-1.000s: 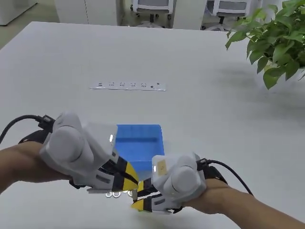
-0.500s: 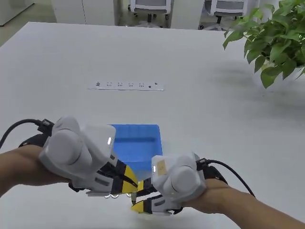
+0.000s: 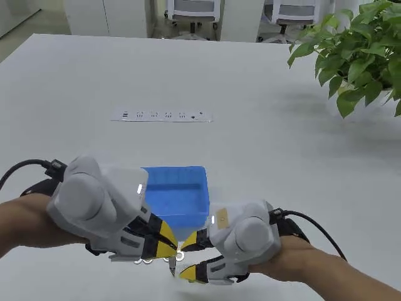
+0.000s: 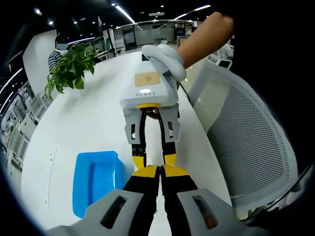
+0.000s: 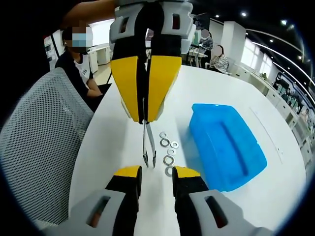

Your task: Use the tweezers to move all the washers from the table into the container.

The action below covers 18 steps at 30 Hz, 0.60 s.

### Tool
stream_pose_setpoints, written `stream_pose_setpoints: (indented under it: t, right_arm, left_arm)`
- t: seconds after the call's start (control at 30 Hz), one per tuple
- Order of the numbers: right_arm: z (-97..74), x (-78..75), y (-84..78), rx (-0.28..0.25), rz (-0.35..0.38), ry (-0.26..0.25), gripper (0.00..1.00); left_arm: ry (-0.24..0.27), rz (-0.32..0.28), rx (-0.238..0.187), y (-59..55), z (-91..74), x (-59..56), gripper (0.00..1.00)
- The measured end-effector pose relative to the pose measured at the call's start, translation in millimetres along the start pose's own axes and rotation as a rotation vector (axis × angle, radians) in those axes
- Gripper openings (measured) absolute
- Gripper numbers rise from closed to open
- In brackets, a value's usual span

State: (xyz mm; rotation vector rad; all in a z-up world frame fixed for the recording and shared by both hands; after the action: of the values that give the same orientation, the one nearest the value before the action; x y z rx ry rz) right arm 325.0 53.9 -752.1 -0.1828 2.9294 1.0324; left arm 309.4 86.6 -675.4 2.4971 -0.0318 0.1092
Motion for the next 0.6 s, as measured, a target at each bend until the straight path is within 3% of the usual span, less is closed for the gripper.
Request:
stream_pose_setpoints:
  t: [0.6]
  right_arm:
    - [-18.2,-8.1,-13.2,-0.011,0.045,-0.051,0.32]
  left_arm:
    - [0.024,0.02,0.0,5.3,-1.5,14.1,0.06]
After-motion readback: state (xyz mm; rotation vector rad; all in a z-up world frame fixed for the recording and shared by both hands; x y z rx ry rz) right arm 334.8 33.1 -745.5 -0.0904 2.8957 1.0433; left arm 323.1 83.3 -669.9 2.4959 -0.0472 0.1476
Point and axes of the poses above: the centre of the closed fingertips' face, and the gripper's own axes: z roughly forward along the fingers, x roughly to its left, y roughly out of its top, the point moved 3 cm from there along -z, roughly backward along the fingers, and after that the axes turned 8 degrees about x, right-handed, at the moved point
